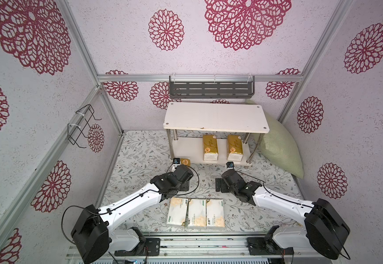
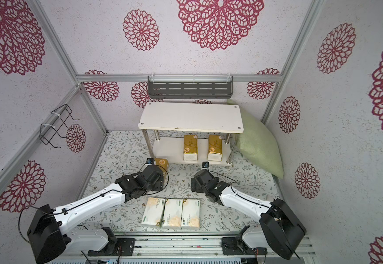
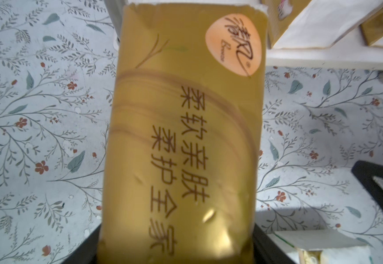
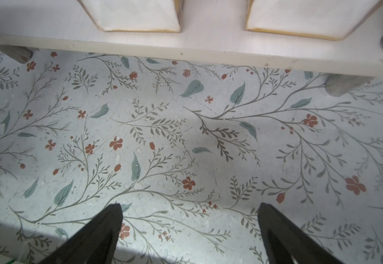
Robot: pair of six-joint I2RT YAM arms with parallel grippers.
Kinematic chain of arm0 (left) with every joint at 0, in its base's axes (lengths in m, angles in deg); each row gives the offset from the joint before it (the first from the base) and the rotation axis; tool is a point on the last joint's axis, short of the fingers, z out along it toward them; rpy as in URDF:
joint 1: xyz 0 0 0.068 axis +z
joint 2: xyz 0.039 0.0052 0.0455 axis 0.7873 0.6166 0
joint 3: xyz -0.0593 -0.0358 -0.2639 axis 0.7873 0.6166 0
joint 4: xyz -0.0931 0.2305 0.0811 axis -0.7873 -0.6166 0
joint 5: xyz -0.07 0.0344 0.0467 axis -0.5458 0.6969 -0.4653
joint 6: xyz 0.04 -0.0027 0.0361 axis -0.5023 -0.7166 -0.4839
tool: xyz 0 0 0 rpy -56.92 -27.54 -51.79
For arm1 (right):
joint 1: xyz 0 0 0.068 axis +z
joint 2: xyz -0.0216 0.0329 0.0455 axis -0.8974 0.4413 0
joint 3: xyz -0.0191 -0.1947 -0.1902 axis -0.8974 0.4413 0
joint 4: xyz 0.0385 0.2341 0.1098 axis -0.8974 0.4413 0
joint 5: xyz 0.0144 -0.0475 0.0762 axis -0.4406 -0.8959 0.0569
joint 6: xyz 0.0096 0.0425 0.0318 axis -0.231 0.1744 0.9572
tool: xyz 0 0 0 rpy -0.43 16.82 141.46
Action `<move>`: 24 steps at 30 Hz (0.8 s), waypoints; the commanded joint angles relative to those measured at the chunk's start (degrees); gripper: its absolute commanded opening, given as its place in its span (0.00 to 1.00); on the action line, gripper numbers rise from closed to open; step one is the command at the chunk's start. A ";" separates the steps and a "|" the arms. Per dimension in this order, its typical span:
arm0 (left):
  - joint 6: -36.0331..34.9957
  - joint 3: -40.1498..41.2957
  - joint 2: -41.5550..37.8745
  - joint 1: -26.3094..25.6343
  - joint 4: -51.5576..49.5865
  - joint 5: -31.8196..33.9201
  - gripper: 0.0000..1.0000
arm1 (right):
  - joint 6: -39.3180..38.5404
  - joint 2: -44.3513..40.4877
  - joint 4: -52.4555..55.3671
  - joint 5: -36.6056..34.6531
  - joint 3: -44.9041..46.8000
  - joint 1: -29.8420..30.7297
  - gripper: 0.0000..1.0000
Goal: Place the tissue boxes on the shelf by color
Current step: Pick up the box of tissues from the center of the board, then place a box of tissues on the shelf.
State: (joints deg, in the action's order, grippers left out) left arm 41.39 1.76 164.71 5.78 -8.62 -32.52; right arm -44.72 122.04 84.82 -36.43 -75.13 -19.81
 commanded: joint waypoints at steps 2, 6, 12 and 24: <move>-3.44 -8.42 5.90 0.02 -1.66 4.01 0.74 | -0.43 0.24 -1.03 -1.22 -0.74 -0.40 0.99; -6.22 -13.78 11.71 3.45 0.16 1.74 0.74 | -0.26 0.08 -1.15 -1.00 -0.54 -0.33 0.99; -9.06 -19.95 18.74 6.58 2.07 0.55 0.74 | -0.48 -0.25 -1.31 -1.00 -0.46 -0.35 0.99; -9.87 -25.86 29.11 11.14 8.17 2.01 0.73 | -0.34 0.15 -2.09 0.14 -0.44 -0.26 0.99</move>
State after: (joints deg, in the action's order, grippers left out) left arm 32.74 -21.50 192.71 16.10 -4.65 -32.04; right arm -44.72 122.39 83.46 -35.97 -75.13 -19.81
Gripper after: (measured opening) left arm 0.739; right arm 0.991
